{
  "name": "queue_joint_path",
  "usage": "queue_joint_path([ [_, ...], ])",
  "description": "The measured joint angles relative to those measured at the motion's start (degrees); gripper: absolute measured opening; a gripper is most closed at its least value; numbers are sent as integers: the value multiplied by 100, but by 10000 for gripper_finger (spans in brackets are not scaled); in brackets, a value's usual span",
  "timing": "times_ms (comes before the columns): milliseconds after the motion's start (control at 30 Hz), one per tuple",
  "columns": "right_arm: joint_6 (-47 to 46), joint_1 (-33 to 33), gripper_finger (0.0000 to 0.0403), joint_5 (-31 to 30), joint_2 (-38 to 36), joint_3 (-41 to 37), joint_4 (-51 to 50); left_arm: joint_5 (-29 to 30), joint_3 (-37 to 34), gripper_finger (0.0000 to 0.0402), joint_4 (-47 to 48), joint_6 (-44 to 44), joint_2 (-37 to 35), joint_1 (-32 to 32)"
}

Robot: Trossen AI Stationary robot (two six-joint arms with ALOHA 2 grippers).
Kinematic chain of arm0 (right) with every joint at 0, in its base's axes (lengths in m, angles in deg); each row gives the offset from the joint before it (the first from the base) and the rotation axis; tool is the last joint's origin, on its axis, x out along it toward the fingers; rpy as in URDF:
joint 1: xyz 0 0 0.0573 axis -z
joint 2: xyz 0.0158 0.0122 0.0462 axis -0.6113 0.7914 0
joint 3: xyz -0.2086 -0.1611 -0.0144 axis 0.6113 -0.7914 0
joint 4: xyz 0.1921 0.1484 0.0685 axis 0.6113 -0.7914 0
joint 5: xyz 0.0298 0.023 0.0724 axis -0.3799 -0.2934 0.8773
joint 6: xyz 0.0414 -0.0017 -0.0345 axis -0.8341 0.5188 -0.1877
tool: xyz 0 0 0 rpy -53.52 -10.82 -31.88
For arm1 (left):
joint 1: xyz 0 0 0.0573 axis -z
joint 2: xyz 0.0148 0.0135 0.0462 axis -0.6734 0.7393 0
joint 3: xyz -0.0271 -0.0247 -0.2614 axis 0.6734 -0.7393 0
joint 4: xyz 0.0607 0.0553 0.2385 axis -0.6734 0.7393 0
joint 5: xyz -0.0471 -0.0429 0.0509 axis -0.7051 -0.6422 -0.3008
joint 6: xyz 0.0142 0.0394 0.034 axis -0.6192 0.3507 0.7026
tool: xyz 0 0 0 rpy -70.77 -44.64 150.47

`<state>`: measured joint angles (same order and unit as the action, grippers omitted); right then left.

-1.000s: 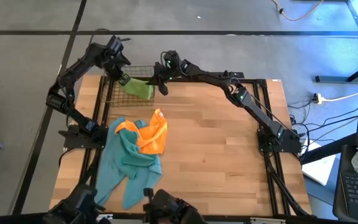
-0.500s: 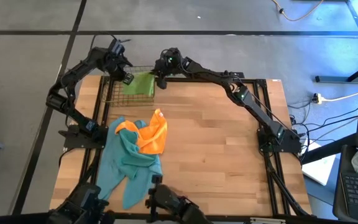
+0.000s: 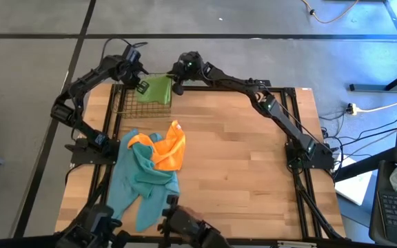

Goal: Fold microfiber towels
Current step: Put the folded green microfiber cloth into the wire basket

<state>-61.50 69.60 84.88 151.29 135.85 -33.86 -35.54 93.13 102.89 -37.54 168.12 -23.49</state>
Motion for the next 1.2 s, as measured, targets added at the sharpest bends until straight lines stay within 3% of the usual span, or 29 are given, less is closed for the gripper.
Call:
queue_joint_path([
  [333,-1839,-282,139,220,-1215,35,-274,-266,115,1,536,-22,-508,66],
  [600,-1998,-333,176,874,-2255,28,-869,-588,115,1,909,211,-517,145],
  [800,-1993,-328,171,883,-2737,31,-1433,-1979,115,0,1386,-89,-519,140],
  [967,-1998,-321,166,881,-2925,28,-1745,-539,115,9,806,-83,-429,98],
  [1200,-2010,-345,165,918,-3042,24,-2071,-736,122,59,957,-29,-59,4],
])
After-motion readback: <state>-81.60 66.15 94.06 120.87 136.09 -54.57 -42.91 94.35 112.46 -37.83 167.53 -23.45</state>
